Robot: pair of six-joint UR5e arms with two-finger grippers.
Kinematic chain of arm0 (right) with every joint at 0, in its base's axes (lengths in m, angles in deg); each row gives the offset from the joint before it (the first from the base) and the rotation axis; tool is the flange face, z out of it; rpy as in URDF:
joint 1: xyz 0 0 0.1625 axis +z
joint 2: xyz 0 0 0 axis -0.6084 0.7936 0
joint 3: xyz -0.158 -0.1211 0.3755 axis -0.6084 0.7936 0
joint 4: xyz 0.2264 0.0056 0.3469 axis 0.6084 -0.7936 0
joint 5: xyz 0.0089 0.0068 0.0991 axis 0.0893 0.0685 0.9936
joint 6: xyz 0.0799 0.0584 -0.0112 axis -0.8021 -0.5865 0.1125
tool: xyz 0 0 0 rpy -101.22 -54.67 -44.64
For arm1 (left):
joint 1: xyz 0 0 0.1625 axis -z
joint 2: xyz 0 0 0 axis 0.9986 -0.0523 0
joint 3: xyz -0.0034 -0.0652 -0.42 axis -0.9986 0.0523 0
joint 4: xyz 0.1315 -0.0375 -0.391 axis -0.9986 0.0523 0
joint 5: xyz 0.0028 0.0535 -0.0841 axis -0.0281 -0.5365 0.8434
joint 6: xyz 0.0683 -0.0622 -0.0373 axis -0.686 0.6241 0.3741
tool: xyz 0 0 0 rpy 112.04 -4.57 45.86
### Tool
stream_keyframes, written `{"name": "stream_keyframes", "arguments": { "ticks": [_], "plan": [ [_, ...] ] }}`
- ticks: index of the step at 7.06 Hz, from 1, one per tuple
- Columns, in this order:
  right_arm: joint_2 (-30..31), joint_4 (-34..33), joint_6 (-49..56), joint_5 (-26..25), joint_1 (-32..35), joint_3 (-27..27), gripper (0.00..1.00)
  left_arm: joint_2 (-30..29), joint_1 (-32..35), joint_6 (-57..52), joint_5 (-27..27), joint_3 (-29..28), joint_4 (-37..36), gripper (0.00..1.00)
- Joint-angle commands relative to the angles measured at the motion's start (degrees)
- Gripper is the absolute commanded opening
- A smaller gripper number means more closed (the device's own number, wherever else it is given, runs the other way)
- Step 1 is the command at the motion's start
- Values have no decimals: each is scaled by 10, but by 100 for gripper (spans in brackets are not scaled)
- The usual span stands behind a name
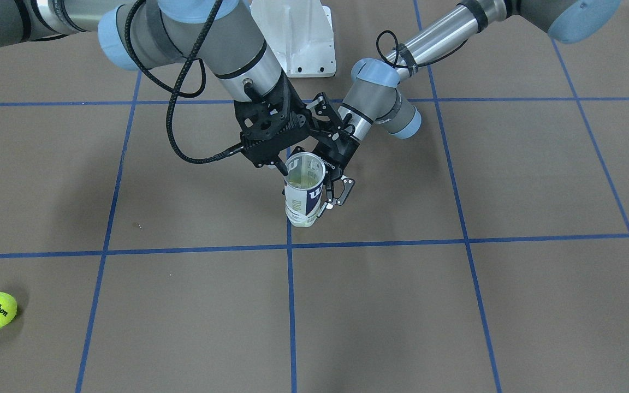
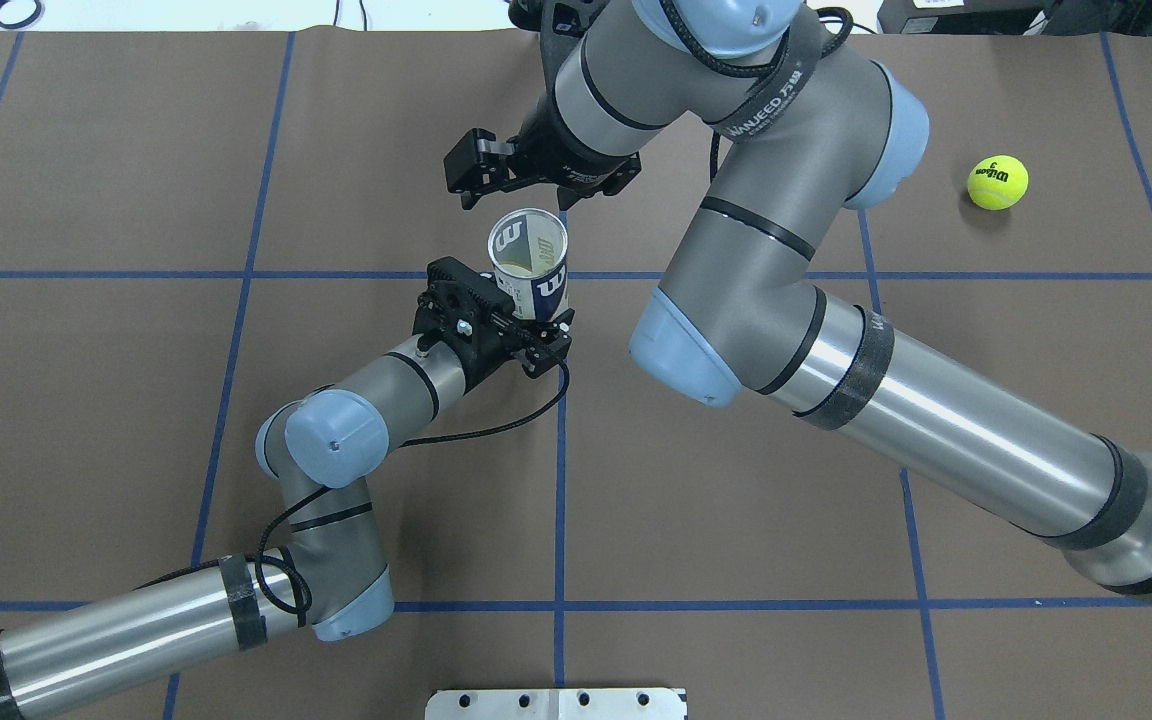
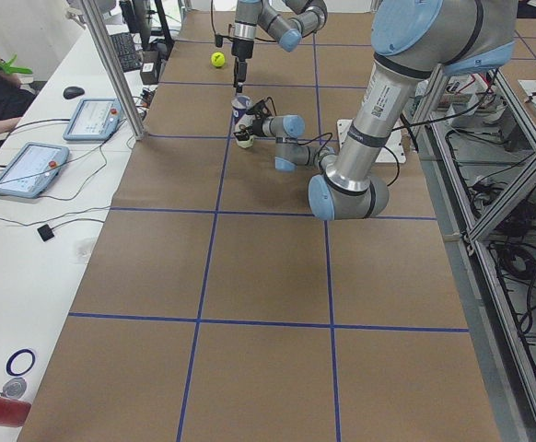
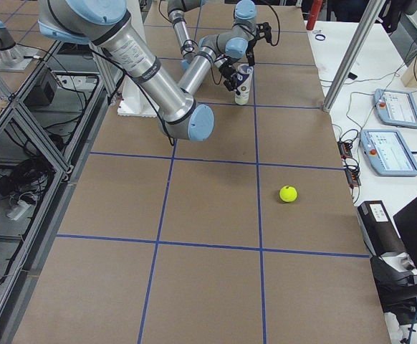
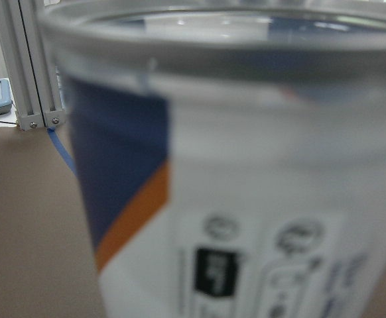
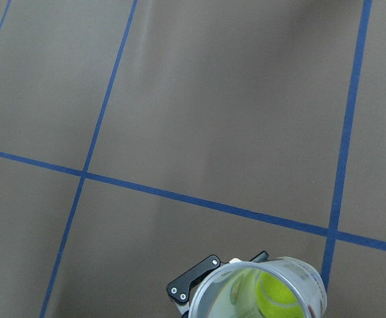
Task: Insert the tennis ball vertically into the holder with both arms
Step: 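Raise the right gripper and move it toward the second yellow ball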
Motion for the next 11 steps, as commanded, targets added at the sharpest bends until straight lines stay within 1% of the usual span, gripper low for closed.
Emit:
{"name": "stream_keyframes", "arguments": {
  "ticks": [1, 3, 4, 5, 6, 7, 8, 9, 10, 11],
  "plan": [
    [4, 0, 1, 1, 1, -4, 98, -4, 0, -1, 1, 1, -4, 99],
    [7, -8, 2, 3, 12, -5, 98, -5, 0, -2, 1, 1, -4, 99],
    [10, -46, 9, 8, 43, -13, 98, -5, 0, -2, 1, 1, -4, 99],
    [28, -58, 18, 26, 78, -15, 98, -4, 0, -3, 1, 1, -4, 99],
    [45, -61, 50, 31, 112, -10, 98, -4, 0, -3, 1, 1, -4, 99],
    [49, -60, 88, 32, 148, 27, 98, -4, 1, -4, 1, 1, -4, 99],
    [89, -57, 153, 31, 175, 35, 98, -4, 1, -4, 1, 1, -4, 99],
    [109, -56, 203, 32, 208, 60, 98, -4, 1, -4, 1, 1, -4, 99],
    [126, -54, 247, 60, 243, 97, 98, -4, 1, -4, 1, 2, -4, 99],
    [140, -53, 346, 104, 287, 145, 98, -3, 1, -4, 1, 2, -4, 99]
  ]
}}
